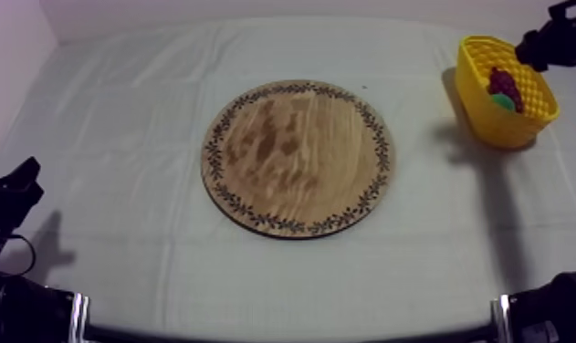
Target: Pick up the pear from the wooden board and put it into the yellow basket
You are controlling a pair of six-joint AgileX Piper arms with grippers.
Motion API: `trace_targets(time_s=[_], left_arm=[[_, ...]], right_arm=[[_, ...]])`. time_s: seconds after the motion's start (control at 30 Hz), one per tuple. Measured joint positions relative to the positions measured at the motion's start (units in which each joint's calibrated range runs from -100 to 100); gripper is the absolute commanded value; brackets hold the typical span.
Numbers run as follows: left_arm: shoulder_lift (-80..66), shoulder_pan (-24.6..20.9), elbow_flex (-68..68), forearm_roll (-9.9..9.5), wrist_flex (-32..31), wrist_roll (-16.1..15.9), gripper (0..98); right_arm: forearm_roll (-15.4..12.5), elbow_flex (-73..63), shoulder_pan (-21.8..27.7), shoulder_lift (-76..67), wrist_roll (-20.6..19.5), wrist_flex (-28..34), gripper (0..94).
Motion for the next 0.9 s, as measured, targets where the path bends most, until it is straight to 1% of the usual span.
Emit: trace_targets(time_s=[0.17, 0.3, 0.37, 0.5, 0.7, 0.9], left_arm=[[0.0, 0.0, 0.0, 0.0, 0.0, 0.02, 0.1], [0.0, 0.0, 0.0, 0.0, 0.0, 0.0, 0.1], [0.0, 0.0, 0.0, 0.0, 0.0, 0.02, 0.1], [0.0, 0.0, 0.0, 0.0, 0.0, 0.02, 0.1], [0.0, 0.0, 0.0, 0.0, 0.0, 0.02, 0.1], [0.0, 0.0, 0.0, 0.0, 0.0, -0.01, 0.1]], right_arm=[[-2.99, 12.4, -2.4, -15.13, 3.0, -2.8, 41.1], [-6.0, 22.58, -3.31, -27.58, 5.98, -2.91, 37.2], [-7.41, 27.17, -3.52, -33.36, 7.3, -2.77, 33.8], [-8.31, 35.96, -3.95, -44.7, 8.69, -2.65, 23.8], [-8.31, 47.27, -3.85, -58.77, 6.95, -5.65, 10.5], [-8.31, 52.27, -3.51, -66.58, 3.75, -5.5, 3.9]])
